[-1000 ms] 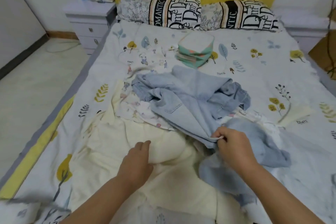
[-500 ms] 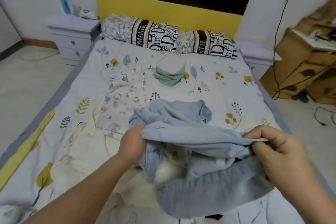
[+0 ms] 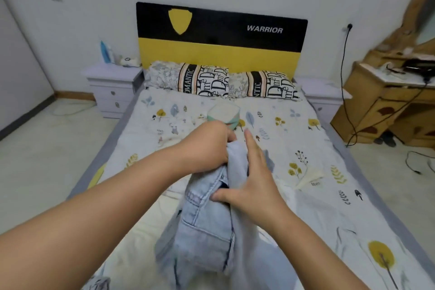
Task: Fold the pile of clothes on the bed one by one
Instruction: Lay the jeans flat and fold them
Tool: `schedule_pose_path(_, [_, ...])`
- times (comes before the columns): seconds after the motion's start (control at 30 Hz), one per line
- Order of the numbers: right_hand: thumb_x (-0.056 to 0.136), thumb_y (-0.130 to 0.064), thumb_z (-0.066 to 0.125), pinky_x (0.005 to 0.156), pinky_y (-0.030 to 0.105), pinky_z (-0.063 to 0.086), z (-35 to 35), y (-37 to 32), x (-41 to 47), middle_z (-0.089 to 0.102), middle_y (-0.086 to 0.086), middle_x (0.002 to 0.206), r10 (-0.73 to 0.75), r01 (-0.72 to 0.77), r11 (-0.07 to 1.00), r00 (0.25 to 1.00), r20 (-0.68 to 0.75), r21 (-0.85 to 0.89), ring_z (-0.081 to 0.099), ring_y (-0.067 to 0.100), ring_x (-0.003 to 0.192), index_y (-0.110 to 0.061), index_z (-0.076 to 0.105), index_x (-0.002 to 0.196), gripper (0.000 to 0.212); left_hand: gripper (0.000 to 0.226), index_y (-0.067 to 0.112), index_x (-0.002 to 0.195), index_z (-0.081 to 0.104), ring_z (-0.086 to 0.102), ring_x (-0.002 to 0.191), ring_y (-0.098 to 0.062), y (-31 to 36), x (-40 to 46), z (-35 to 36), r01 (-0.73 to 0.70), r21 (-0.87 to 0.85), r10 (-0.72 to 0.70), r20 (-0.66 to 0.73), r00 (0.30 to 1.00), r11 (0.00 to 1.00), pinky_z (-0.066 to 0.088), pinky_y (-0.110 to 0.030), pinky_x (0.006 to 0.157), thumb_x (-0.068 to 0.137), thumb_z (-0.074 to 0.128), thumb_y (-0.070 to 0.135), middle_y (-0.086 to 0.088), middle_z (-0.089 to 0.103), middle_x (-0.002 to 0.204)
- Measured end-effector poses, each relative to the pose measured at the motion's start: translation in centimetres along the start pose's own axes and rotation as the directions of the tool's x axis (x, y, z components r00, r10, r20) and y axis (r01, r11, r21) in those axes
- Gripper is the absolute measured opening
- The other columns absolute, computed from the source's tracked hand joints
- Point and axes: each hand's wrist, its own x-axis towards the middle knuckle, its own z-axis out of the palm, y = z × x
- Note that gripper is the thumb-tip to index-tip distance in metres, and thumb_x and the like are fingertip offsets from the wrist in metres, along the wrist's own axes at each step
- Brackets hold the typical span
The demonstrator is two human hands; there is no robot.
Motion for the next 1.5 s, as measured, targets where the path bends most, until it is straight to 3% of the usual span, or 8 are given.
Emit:
schedule_pose_path(0.13, [0.070, -0.014, 0.072, 0.058, 0.010, 0.043, -0.3, -2.1, 0.2, 0.059, -0.018, 0.086, -0.044, 0.037, 0.998, 0.985, -0.166, -0.048, 0.058, 0.006, 0.079, -0.031, 0.054, 0.100, 0.039, 0.006, 0.011, 0.080, 0.065, 0.053, 0.066, -0.012, 0.5, -3.4, -1.7, 0.047, -0.396, -0.033, 0.042, 0.999, 0.917, 0.042, -0.024, 0.060, 0.079, 0.065, 0.005, -0.009, 0.062, 0.072])
schedule_pose_path(0.33, [0.070, -0.007, 0.072, 0.059, 0.019, 0.049, -3.8, -3.8, -0.7, 0.067, -0.003, 0.077, 0.105, -0.041, 0.982, 0.932, -0.347, 0.185, 0.062, 0.013, 0.070, -0.015, 0.062, 0.081, 0.017, 0.051, 0.022, 0.124, 0.045, 0.052, 0.117, -0.010, -2.7, -9.1, -2.4, 0.194, -0.569, -0.190, 0.067, 0.980, 0.799, 0.044, -0.026, 0.098, 0.079, 0.060, 0.040, 0.001, 0.053, 0.126])
schedule_pose_path(0.53, [0.073, -0.006, 0.073, 0.058, 0.026, 0.055, -6.6, -8.8, -1.8, 0.072, -0.013, 0.071, 0.063, 0.014, 0.957, 0.964, -0.258, 0.288, 0.068, 0.005, 0.066, -0.022, 0.065, 0.080, 0.019, 0.051, 0.035, 0.124, 0.036, 0.054, 0.087, 0.019, 0.0, -10.5, -2.8, 0.074, -0.662, -0.122, -0.026, 0.992, 0.746, 0.045, -0.002, 0.065, 0.082, 0.066, 0.031, 0.028, 0.049, 0.113])
schedule_pose_path(0.8, [0.076, -0.013, 0.072, 0.059, 0.018, 0.051, -6.2, -9.3, -4.1, 0.067, -0.006, 0.081, 0.116, -0.044, 0.972, 0.944, -0.309, 0.231, 0.064, -0.003, 0.070, -0.027, 0.061, 0.082, 0.020, 0.024, 0.021, 0.082, 0.056, 0.064, 0.067, -0.006, 5.4, -9.5, -8.0, -0.219, -0.503, 0.048, -0.330, 0.943, 0.836, 0.057, -0.028, 0.062, 0.074, 0.075, 0.010, 0.004, 0.065, 0.076])
schedule_pose_path(1.03, [0.061, -0.029, 0.083, 0.104, 0.031, 0.035, -5.0, -12.5, -6.8, 0.034, -0.007, 0.144, -0.119, 0.106, 0.993, 0.929, -0.350, -0.057, 0.034, 0.008, 0.132, -0.038, 0.016, 0.144, 0.106, 0.036, 0.029, 0.083, 0.052, 0.057, 0.069, -0.014, 7.3, -9.1, -9.5, -0.291, -0.329, 0.187, -0.314, 0.931, 0.898, 0.047, -0.022, 0.061, 0.069, 0.079, 0.011, -0.001, 0.064, 0.077])
schedule_pose_path(1.2, [0.078, -0.006, 0.069, 0.063, 0.027, 0.048, -5.6, -15.6, -5.4, 0.066, -0.004, 0.079, -0.253, 0.165, 0.941, 0.922, -0.293, -0.295, 0.062, 0.015, 0.078, -0.026, 0.064, 0.087, 0.023, 0.040, 0.026, 0.089, 0.047, 0.056, 0.060, -0.002, 6.4, -9.5, -8.8, -0.250, -0.486, 0.120, -0.282, 0.952, 0.838, 0.044, -0.012, 0.057, 0.071, 0.078, 0.009, 0.001, 0.065, 0.075])
schedule_pose_path(1.33, [0.084, -0.005, 0.062, 0.073, 0.043, 0.054, -6.8, -16.0, -4.8, 0.069, 0.017, 0.084, -0.156, 0.075, 0.971, 0.918, -0.364, -0.228, 0.065, 0.029, 0.083, -0.002, 0.067, 0.086, 0.006, 0.031, 0.027, 0.098, 0.049, 0.059, 0.091, -0.005, 1.7, -12.3, -6.8, -0.142, -0.519, -0.008, -0.276, 0.961, 0.843, 0.048, -0.015, 0.077, 0.076, 0.071, 0.028, 0.006, 0.061, 0.100])
schedule_pose_path(1.5, [0.081, -0.011, 0.066, 0.058, 0.032, 0.038, -7.9, -17.1, -3.9, 0.054, 0.018, 0.065, -0.209, 0.102, 0.964, 0.864, -0.459, -0.247, 0.045, 0.016, 0.067, 0.007, 0.059, 0.073, 0.021, 0.114, 0.034, 0.141, 0.014, 0.030, 0.131, -0.008, -1.1, -17.3, 2.9, 0.261, -0.339, -0.270, 0.018, 0.963, 0.904, 0.030, -0.032, 0.110, 0.046, 0.065, 0.072, 0.015, 0.025, 0.138])
